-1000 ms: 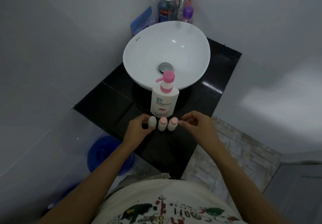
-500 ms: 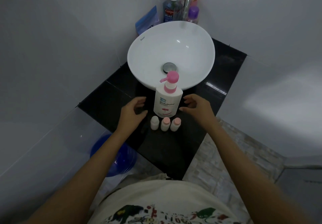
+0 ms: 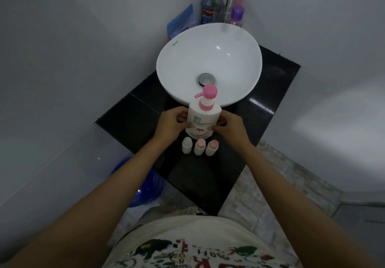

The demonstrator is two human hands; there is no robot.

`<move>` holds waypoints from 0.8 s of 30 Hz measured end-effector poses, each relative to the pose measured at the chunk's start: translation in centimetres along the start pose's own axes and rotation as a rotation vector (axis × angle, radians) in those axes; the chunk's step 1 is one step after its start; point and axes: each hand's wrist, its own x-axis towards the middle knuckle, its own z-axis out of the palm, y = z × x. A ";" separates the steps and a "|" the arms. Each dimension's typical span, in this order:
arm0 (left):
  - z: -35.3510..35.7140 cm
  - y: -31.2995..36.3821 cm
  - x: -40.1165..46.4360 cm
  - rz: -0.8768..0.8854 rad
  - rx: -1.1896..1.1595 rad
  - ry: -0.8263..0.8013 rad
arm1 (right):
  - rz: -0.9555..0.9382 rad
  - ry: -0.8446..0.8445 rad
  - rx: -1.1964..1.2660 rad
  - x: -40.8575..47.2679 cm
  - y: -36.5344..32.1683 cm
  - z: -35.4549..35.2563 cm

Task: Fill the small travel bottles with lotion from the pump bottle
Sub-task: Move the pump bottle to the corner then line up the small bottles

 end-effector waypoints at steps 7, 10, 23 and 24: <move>-2.8 0.9 -1.6 0.015 -0.002 0.128 | -0.130 -0.071 -0.054 1.3 -2.3 0.1; -5.4 1.3 -2.7 0.013 -0.032 0.236 | -0.225 -0.134 -0.064 2.5 -5.3 0.6; -15.1 -2.1 -2.2 -0.236 0.035 0.716 | -0.394 -0.534 -0.045 13.6 -15.6 10.1; -15.5 -2.6 -2.0 -0.254 0.055 0.728 | -0.391 -0.561 -0.039 14.2 -15.8 10.9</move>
